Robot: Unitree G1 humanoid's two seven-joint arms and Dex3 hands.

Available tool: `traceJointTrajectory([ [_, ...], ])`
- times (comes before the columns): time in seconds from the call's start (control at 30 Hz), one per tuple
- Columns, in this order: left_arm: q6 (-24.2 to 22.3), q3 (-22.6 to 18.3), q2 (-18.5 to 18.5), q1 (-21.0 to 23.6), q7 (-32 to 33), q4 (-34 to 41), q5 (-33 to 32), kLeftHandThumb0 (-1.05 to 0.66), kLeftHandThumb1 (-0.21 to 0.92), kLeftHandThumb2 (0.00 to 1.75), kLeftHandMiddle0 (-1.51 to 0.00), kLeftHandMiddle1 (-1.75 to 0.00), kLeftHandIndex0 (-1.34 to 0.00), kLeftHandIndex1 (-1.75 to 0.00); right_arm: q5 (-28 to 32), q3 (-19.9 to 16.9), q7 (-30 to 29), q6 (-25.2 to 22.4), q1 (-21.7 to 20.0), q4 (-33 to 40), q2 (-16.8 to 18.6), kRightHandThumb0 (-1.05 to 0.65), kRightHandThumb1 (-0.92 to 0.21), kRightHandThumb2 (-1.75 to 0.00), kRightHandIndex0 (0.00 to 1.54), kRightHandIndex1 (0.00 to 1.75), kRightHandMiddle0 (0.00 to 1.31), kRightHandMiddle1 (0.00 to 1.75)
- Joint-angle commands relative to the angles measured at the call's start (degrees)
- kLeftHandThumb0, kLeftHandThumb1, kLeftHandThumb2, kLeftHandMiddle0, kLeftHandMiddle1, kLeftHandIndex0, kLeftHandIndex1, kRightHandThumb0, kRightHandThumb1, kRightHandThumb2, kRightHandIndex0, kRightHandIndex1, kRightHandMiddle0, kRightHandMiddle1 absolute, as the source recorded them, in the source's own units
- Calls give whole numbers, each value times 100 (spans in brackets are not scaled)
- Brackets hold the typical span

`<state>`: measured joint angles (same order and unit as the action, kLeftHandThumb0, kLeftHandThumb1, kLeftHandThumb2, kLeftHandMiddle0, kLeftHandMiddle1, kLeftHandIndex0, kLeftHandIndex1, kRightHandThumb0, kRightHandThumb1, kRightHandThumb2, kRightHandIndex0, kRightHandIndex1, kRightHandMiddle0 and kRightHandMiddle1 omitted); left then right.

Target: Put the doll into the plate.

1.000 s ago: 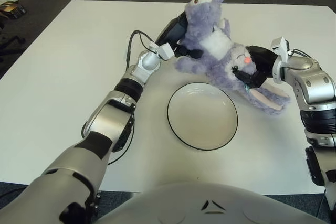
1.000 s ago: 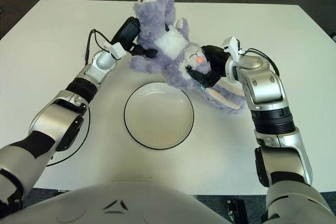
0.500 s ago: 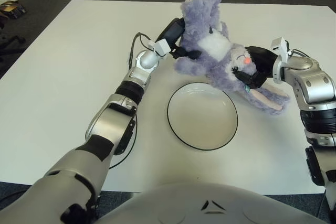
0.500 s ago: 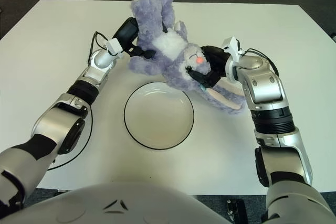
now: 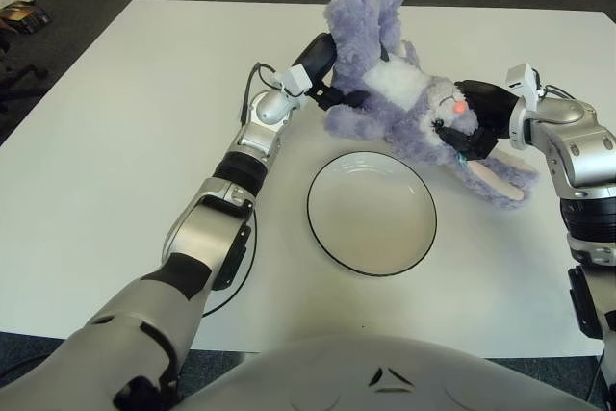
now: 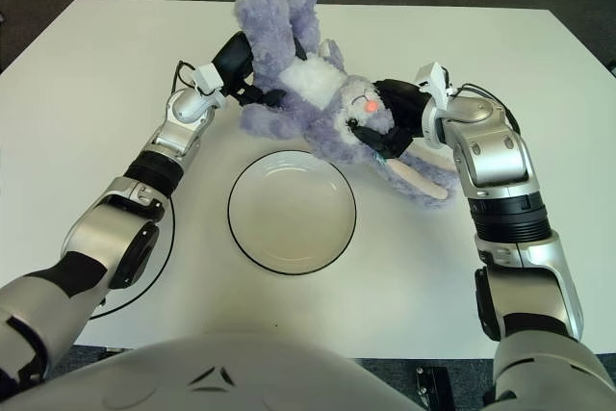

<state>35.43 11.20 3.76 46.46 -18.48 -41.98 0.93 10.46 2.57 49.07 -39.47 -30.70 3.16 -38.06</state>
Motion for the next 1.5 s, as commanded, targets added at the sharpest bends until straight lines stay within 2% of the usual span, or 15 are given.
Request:
traceJointTrajectory([
  [0.0, -236, 12, 8, -195, 10, 105, 183, -51, 25, 114, -47, -175, -87, -137, 222, -273, 166, 274, -316, -33, -173, 54, -14, -152, 75, 175, 53, 175],
  [0.07, -283, 9, 9, -213, 45, 154, 217, -51, 25, 114, -46, -175, -87, -137, 238, -345, 248, 302, -345, -110, -270, 52, -17, -147, 73, 173, 46, 175],
  [0.1, -301, 7, 9, -221, 61, 174, 232, -51, 25, 114, -45, -174, -87, -137, 250, -385, 294, 310, -362, -152, -324, 50, -24, -139, 67, 173, 41, 175],
  [0.17, -331, 6, 8, -234, 87, 205, 259, -51, 25, 114, -45, -174, -87, -138, 301, -461, 406, 299, -419, -272, -411, 43, -48, -106, 50, 170, 24, 171],
  [0.2, -343, 6, 9, -239, 95, 217, 269, -51, 25, 114, -44, -174, -87, -138, 329, -486, 449, 288, -446, -320, -426, 33, -42, -108, 41, 161, 21, 166],
  [0.27, -367, 5, 9, -249, 116, 242, 290, -51, 25, 114, -44, -173, -87, -138, 405, -536, 561, 268, -513, -442, -454, 8, -20, -123, 20, 135, 13, 154],
  [0.4, -403, 4, 3, -275, 203, 282, 367, -51, 25, 115, -45, -168, -87, -138, 766, -687, 961, -29, -724, -800, -561, 9, -5, -140, 8, 105, 3, 137],
  [0.57, -428, 7, 6, -302, 250, 309, 404, -51, 26, 114, -48, -164, -86, -138, 1110, -1005, 1095, -249, -739, -1070, -605, 11, -5, -143, 5, 84, 0, 115],
  [0.6, -431, 9, 4, -308, 261, 315, 411, -33, 24, 118, -51, -160, -87, -139, 1147, -1074, 1084, -255, -701, -1099, -612, 10, -6, -141, 5, 80, 0, 108],
  [0.67, -427, 12, 0, -317, 290, 321, 430, -17, 22, 122, -55, -156, -88, -139, 1218, -1162, 1050, -361, -689, -1161, -641, 7, -8, -139, 5, 74, 0, 97],
  [0.77, -414, 10, -4, -327, 333, 320, 462, -6, 20, 125, -58, -152, -89, -140, 1272, -1214, 1060, -569, -858, -1409, -728, 1, -11, -134, 6, 67, 0, 84],
  [1.0, -432, 6, -11, -342, 411, 331, 558, -1, 19, 127, -60, -150, -89, -141, 1428, -1323, 988, -995, -1052, -1695, -739, -5, -15, -129, 3, 54, 0, 67],
  [1.27, -502, -20, -43, -369, 421, 368, 601, -1, 19, 127, -60, -151, -89, -140, 1278, -1145, 1006, -853, -1156, -1828, -916, -19, -26, -117, 5, 42, 0, 45],
  [1.37, -486, -28, -53, -366, 436, 352, 623, -1, 19, 127, -60, -151, -89, -139, 1341, -1206, 922, -937, -1176, -1861, -885, -25, -28, -112, 7, 38, 0, 41],
  [1.47, -466, -39, -67, -363, 444, 333, 632, -1, 18, 128, -60, -154, -90, -137, 1530, -1345, 749, -1314, -1134, -1774, -801, -30, -29, -109, 7, 35, 0, 40],
])
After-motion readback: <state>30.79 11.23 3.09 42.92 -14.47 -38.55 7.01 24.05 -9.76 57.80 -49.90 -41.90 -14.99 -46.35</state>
